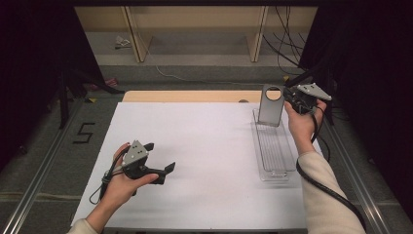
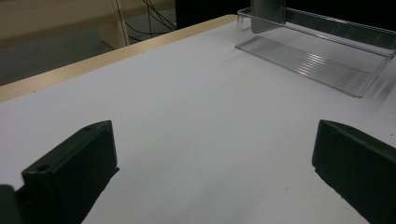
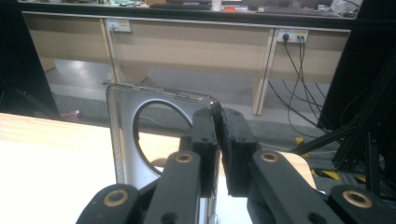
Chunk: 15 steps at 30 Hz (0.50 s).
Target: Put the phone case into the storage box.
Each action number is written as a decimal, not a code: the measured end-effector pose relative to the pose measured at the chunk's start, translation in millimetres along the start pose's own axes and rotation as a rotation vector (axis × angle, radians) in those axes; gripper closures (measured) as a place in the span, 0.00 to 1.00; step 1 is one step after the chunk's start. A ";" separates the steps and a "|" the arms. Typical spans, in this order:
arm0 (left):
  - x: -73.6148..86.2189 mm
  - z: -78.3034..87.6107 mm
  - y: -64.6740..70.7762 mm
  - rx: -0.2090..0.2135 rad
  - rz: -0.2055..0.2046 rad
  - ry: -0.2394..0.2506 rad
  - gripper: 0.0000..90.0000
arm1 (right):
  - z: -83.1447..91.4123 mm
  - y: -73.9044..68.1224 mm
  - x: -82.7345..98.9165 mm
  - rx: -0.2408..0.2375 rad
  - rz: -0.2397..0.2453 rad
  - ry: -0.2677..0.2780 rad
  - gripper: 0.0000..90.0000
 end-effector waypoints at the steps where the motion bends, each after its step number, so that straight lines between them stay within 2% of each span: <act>1: 0.0 0.0 0.1 0.000 0.000 0.000 0.00 | -0.3 0.1 0.3 -0.001 0.000 0.000 0.95; 15: -0.1 0.1 0.2 0.000 0.000 0.000 0.00 | -4.1 -0.6 6.8 -0.007 0.011 -0.021 0.95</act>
Point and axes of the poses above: each handheld gripper's, and its own axes: z roughly backward along the jaws, x roughly out of its underside, y roughly to its right, the point moved 10 cm from there along -z, roughly forward along the jaws, and after that the axes turned 2 degrees about -x, right-handed, at the moved point
